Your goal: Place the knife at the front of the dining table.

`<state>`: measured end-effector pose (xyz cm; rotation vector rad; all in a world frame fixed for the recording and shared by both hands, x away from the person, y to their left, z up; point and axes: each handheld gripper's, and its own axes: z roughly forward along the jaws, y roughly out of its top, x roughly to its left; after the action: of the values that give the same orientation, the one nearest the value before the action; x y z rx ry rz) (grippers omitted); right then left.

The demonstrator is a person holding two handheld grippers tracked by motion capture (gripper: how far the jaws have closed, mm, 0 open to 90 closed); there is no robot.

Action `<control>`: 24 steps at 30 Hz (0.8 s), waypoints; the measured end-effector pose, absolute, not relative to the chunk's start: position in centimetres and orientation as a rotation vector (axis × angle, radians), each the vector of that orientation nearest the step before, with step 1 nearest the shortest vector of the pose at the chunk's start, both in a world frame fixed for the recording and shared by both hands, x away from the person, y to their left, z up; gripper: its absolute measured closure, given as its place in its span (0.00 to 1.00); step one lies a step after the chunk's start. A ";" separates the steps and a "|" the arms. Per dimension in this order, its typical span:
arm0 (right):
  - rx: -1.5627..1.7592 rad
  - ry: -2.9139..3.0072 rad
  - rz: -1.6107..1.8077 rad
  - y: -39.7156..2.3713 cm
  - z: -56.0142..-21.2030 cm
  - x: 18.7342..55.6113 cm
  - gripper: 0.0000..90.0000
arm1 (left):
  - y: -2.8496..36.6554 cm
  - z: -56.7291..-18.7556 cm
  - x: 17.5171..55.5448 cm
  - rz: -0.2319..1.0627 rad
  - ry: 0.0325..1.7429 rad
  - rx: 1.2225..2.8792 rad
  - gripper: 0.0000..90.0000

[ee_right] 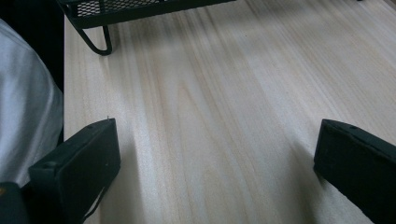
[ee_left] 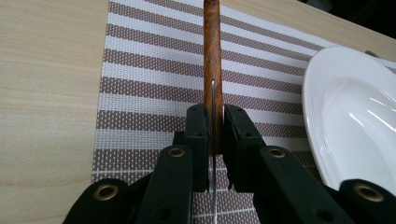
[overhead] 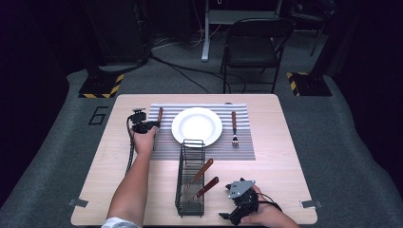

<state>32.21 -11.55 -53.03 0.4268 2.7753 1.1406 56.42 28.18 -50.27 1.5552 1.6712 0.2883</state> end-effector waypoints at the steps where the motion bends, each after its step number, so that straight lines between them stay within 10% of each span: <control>1: 0.427 2.777 1.141 -11.6 -53.0 32.2 0.00 | 28.2 -50.5 56.5 0.288 1.667 1.550 0.90; 24: 0.427 2.778 1.144 -11.6 -53.0 32.2 0.00 | 28.4 -51.7 56.9 0.266 1.703 1.540 0.87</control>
<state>32.17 -11.56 -53.03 0.4273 2.7780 1.1441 56.88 28.42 -51.70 1.5397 1.7025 0.2658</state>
